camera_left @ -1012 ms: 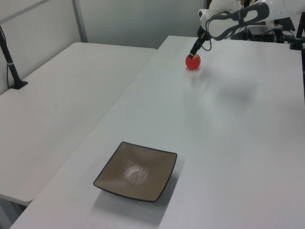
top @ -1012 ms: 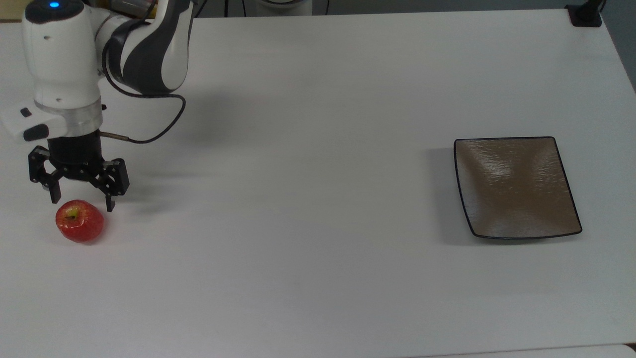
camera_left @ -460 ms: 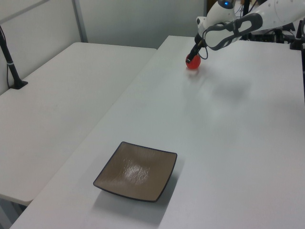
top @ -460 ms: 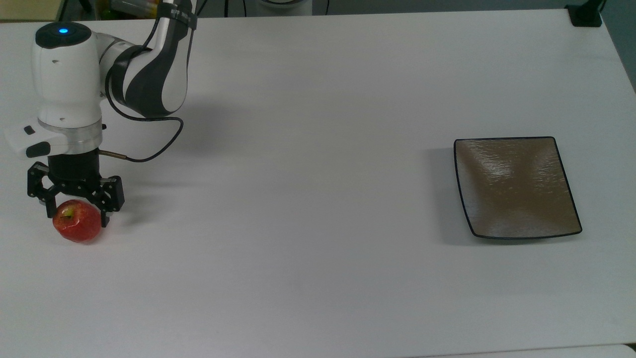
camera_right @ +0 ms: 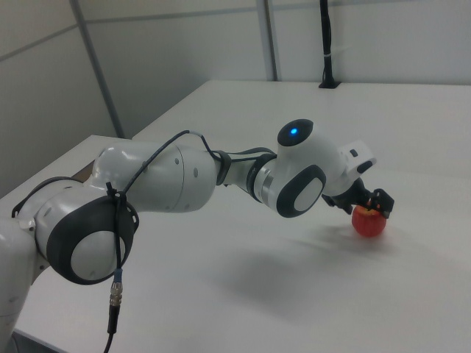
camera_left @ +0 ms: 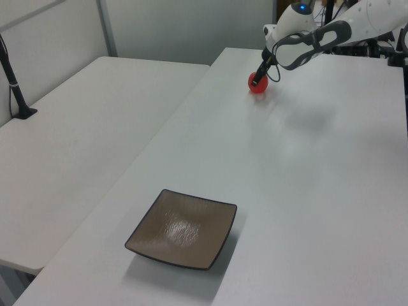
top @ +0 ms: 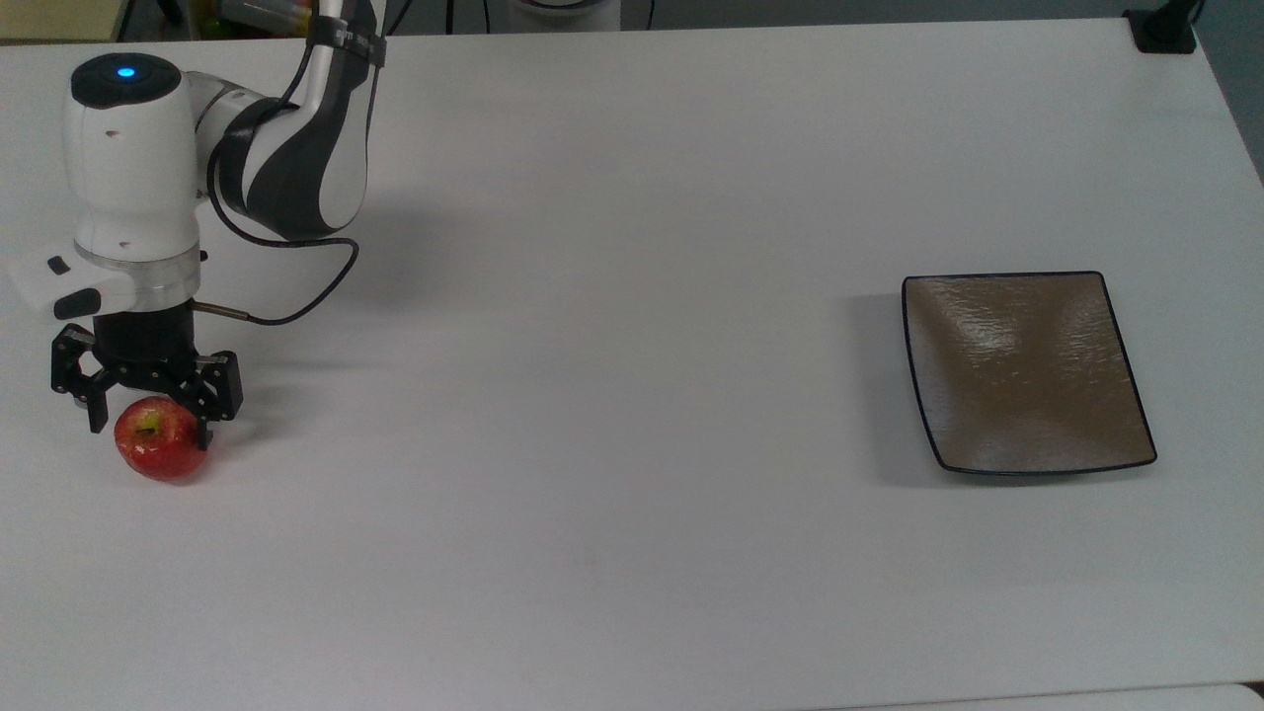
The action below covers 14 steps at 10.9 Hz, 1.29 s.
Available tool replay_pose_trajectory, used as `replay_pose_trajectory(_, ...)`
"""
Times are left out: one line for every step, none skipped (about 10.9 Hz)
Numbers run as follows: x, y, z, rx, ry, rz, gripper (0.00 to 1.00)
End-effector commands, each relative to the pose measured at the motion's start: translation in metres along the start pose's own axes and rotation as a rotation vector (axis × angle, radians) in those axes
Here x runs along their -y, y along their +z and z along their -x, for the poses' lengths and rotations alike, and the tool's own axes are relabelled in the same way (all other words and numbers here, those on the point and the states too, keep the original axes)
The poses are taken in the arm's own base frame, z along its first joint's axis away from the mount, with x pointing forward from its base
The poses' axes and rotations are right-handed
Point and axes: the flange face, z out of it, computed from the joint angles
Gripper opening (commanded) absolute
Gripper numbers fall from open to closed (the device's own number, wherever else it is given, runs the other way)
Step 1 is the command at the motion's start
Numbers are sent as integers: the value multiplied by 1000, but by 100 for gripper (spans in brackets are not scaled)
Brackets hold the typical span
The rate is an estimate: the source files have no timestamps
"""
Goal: Apples placed on a ceramic plate
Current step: 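Close the gripper around the red apple, then lift the red apple up off the table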
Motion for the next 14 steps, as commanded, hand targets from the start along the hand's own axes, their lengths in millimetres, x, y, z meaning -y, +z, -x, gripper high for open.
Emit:
replay_pose_trajectory(1,4,-1,-21,-9,12,100)
replay_pose_trajectory(3,9,1,-14,-11,9,100)
replay_pose_trajectory(3,11,2,-10,-20,12,91)
replay_pose_trajectory(5,11,2,-4,-43,21,68)
replay_pose_trajectory(6,11,2,-1,-56,25,34)
replay_pose_trajectory(6,10,2,-1,-56,25,9)
replay_pose_trajectory(5,8,1,-1,-58,26,3)
replay_pose_trajectory(5,3,0,-1,-58,24,3)
replay_pose_trajectory(2,-9,-4,-11,-54,27,3)
replay_pose_trajectory(-2,-31,-13,-30,-46,29,3)
replay_pose_trajectory(-1,-51,-19,-31,-36,17,3)
replay_pose_trajectory(2,-73,-28,-11,-37,-2,3)
replay_pose_trajectory(5,-98,-37,12,-37,-27,3)
replay_pose_trajectory(9,-128,-46,28,-39,-51,3)
